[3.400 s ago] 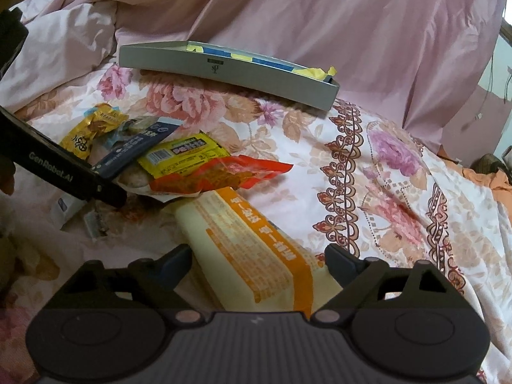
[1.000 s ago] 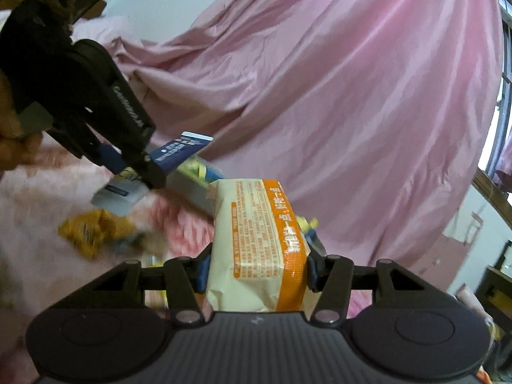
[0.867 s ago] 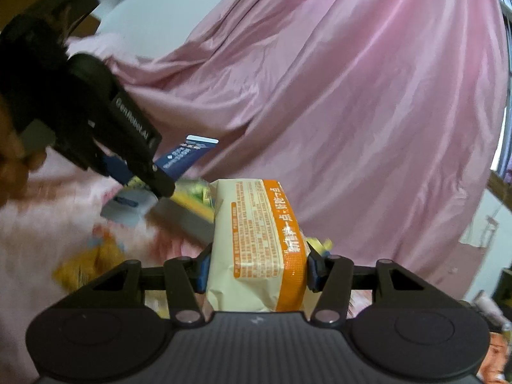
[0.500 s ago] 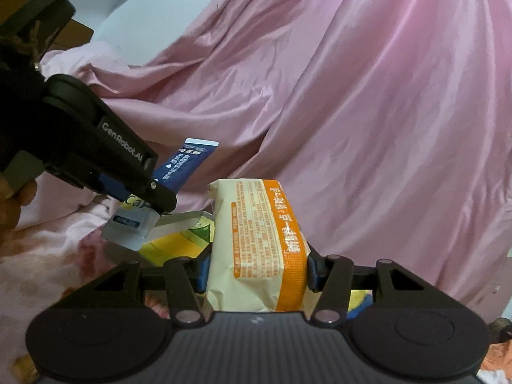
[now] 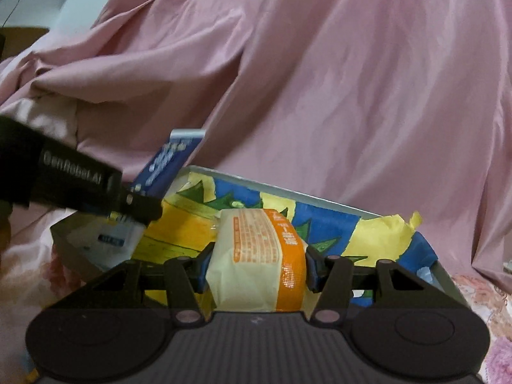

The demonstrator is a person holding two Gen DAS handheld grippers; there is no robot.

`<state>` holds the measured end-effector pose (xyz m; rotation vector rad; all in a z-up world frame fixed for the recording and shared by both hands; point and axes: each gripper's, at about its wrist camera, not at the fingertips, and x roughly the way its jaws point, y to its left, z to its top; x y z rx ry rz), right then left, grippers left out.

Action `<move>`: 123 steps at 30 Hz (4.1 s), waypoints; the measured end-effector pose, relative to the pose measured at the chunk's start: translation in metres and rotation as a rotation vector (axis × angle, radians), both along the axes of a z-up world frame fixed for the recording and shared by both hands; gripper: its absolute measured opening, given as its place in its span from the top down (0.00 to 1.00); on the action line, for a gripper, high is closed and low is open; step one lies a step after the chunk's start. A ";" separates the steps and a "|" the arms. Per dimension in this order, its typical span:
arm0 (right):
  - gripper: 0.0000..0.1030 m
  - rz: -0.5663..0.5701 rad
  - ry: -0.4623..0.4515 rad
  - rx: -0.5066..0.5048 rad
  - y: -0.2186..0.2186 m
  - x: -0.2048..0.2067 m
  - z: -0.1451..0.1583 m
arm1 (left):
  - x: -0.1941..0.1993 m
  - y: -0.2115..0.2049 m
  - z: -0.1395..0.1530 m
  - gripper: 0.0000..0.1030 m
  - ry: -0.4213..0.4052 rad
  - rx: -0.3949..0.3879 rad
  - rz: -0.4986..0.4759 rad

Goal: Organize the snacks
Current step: 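Carry the blue stick and bread packet into the grey tray and release both, then withdraw both tools from the tray back over the remaining snacks, then grasp the yellow snack bag with the left tool while the right tool grasps a clear wrapper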

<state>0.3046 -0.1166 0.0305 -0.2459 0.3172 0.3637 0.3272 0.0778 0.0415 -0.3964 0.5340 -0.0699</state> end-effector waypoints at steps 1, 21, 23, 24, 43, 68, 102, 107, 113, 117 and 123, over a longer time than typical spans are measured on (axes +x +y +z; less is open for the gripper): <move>0.40 -0.003 -0.004 -0.004 0.000 0.000 0.000 | 0.000 0.000 0.000 0.68 0.006 0.002 0.000; 0.00 -0.060 -0.128 0.124 -0.043 -0.066 0.066 | -0.078 -0.011 0.058 0.03 -0.096 0.011 -0.008; 0.00 -0.060 -0.139 0.136 -0.048 -0.079 0.073 | -0.092 -0.013 0.064 0.01 -0.116 0.021 -0.008; 0.00 -0.062 -0.145 0.142 -0.051 -0.085 0.076 | -0.100 -0.015 0.066 0.01 -0.123 0.023 -0.003; 0.00 -0.087 -0.180 0.142 -0.077 -0.222 0.062 | -0.223 -0.021 0.046 0.01 -0.110 0.099 0.003; 0.00 -0.057 0.345 0.255 -0.071 -0.257 -0.025 | -0.251 -0.025 -0.038 0.01 0.116 0.185 -0.076; 0.13 -0.211 0.450 0.294 -0.057 -0.205 -0.069 | -0.162 -0.046 -0.079 0.01 0.190 0.302 -0.179; 0.14 -0.175 0.519 0.312 -0.056 -0.210 -0.069 | -0.158 -0.046 -0.081 0.02 0.183 0.312 -0.186; 0.16 -0.187 0.494 0.354 -0.061 -0.200 -0.073 | -0.157 -0.053 -0.085 0.16 0.173 0.321 -0.203; 0.20 -0.201 0.470 0.348 -0.063 -0.193 -0.076 | -0.157 -0.056 -0.086 0.24 0.161 0.324 -0.215; 0.32 -0.207 0.445 0.299 -0.058 -0.195 -0.077 | -0.157 -0.048 -0.085 0.46 0.156 0.261 -0.196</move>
